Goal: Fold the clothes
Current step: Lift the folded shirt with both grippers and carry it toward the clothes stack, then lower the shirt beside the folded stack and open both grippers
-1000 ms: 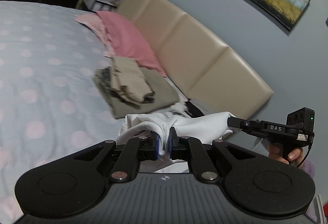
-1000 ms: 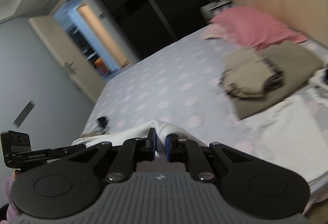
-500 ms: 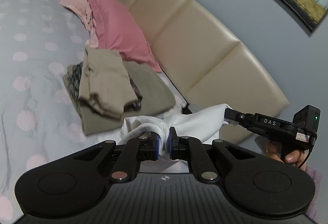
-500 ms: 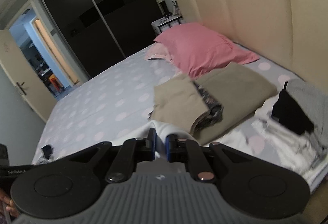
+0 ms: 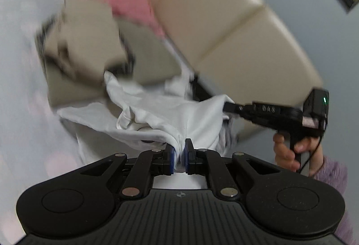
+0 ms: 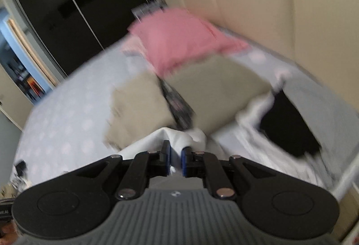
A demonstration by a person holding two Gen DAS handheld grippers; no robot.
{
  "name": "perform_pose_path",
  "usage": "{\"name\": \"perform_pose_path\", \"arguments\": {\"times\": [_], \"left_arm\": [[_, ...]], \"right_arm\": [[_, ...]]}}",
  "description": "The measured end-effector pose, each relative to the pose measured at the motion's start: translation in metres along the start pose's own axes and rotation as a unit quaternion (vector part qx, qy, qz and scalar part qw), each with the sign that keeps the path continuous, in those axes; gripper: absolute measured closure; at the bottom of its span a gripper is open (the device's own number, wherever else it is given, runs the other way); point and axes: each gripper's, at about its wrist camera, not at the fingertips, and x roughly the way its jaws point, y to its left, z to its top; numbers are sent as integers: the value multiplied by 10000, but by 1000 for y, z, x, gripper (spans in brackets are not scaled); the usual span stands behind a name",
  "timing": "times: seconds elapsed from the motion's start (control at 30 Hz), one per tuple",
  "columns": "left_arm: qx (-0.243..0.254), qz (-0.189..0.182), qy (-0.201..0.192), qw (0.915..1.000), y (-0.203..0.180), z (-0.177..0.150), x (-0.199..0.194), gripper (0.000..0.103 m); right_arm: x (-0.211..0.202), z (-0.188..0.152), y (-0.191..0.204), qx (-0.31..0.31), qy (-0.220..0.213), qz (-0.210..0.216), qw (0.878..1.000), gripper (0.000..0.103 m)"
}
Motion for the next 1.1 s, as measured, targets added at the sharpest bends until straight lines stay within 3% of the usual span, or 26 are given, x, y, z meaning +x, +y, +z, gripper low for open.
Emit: {"name": "perform_pose_path", "arguments": {"times": [0.1, 0.27, 0.7, 0.8, 0.87, 1.0, 1.1], "left_arm": [[-319, -109, 476, 9983, 12, -42, 33, 97], [-649, -126, 817, 9945, 22, -89, 55, 97], [-191, 553, 1346, 9892, 23, -129, 82, 97], [-84, 617, 1444, 9876, 28, -136, 86, 95], [-41, 634, 1547, 9859, 31, -139, 87, 92], [203, 620, 1748, 9824, 36, -136, 73, 90], [481, 771, 1618, 9826, 43, -133, 51, 89]], "right_arm": [[17, -40, -36, 151, 472, -211, 9985, 92], [32, -89, -82, 457, 989, -402, 9932, 92], [65, -150, -109, 225, 2030, -1062, 9731, 92], [59, -152, -112, 257, 1906, -1265, 9731, 87], [55, -152, -114, 279, 1815, -1405, 9729, 75], [46, -153, -118, 323, 1630, -1682, 9716, 71], [39, -154, -121, 356, 1491, -1889, 9700, 70]]}}
